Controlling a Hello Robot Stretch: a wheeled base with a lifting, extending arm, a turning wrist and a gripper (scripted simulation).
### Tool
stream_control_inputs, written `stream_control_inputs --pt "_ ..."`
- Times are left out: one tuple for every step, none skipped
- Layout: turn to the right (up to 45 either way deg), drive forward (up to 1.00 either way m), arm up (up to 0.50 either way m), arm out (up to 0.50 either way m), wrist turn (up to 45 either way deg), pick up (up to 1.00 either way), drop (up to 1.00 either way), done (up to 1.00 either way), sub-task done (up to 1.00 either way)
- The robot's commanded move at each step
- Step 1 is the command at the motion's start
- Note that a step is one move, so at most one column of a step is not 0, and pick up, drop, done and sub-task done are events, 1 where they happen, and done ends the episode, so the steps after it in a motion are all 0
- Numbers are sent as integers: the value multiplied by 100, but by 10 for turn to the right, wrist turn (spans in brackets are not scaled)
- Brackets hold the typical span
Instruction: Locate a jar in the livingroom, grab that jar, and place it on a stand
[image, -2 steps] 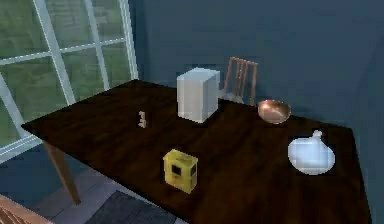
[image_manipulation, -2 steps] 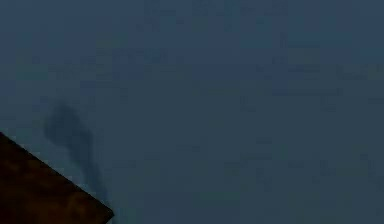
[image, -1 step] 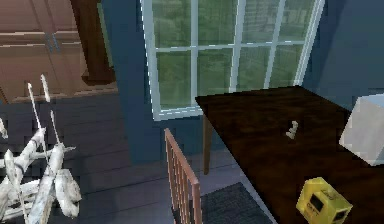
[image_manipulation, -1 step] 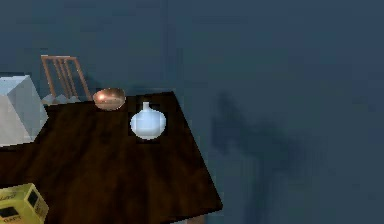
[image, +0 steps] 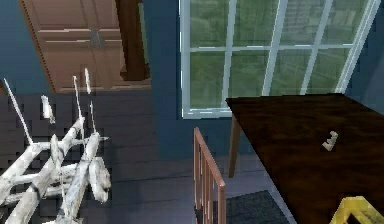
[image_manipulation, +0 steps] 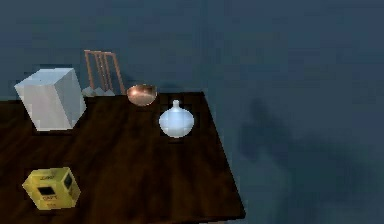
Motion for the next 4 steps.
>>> stream_control_inputs --pt "0 0 50 0 0 0 0 0 0" --pt "0 0 38 0 0 0 0 0 0" --pt "0 0 0 50 0 0 0 0 0" --pt "0 0 0 0 450 0 0 0 0"
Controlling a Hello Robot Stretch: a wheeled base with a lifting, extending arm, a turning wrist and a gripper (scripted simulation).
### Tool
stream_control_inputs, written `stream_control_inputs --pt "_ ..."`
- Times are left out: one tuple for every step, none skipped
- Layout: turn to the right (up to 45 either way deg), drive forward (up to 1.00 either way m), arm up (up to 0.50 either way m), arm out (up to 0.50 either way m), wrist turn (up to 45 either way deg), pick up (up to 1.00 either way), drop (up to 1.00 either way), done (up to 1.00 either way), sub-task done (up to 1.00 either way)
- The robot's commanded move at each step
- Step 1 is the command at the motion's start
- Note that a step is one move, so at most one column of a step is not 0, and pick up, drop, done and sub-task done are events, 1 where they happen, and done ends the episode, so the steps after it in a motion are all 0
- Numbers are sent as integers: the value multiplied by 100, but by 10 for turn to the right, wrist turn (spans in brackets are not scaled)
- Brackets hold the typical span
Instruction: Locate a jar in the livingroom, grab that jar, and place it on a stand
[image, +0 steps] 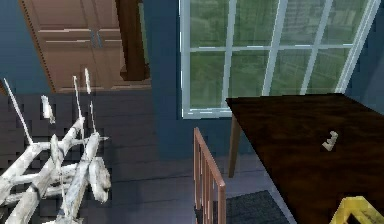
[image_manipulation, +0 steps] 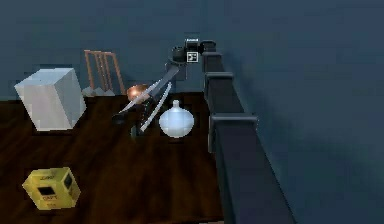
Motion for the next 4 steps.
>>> stream_control_inputs --pt "0 0 0 0 450 0 0 0 0" --pt "0 0 0 0 450 0 0 0 0" --pt "0 0 0 0 210 0 0 0 0" --pt "0 0 -26 0 0 0 0 0 0"
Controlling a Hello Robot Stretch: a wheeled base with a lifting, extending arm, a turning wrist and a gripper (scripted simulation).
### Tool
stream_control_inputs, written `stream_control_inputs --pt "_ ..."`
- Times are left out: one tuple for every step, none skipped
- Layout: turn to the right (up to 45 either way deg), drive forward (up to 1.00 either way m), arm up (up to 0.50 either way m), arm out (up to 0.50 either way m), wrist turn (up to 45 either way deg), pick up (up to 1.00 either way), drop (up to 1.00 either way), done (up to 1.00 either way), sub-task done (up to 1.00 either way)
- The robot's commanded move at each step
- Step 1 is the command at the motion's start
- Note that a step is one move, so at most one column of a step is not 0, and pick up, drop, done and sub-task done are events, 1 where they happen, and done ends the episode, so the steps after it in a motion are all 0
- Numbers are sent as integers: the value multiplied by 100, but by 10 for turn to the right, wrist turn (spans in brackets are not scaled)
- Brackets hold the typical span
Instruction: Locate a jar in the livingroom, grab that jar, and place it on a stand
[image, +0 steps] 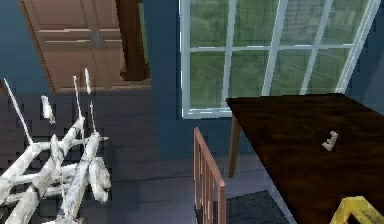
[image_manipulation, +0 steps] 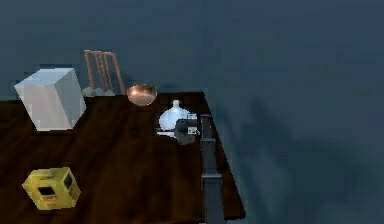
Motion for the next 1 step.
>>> stream_control_inputs --pt "0 0 0 0 0 100 0 0 0"
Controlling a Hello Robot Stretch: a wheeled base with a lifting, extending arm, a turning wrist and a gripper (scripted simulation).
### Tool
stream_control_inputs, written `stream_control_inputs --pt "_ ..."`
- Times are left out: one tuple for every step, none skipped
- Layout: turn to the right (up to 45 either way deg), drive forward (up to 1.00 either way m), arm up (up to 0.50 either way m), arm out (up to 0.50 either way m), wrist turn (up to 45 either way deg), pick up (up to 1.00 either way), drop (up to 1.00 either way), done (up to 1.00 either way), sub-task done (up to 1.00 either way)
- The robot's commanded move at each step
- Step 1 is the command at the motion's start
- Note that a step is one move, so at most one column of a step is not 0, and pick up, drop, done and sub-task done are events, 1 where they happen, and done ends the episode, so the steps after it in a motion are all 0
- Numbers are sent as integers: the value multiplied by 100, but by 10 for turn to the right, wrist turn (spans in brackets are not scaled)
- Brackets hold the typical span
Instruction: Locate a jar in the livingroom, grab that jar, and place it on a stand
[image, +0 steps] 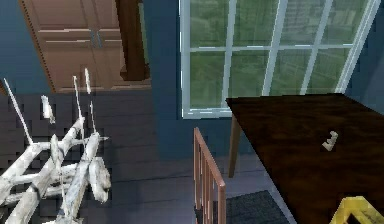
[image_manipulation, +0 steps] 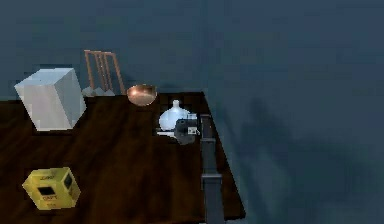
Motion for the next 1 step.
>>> stream_control_inputs --pt "0 0 10 0 0 0 0 0 0"
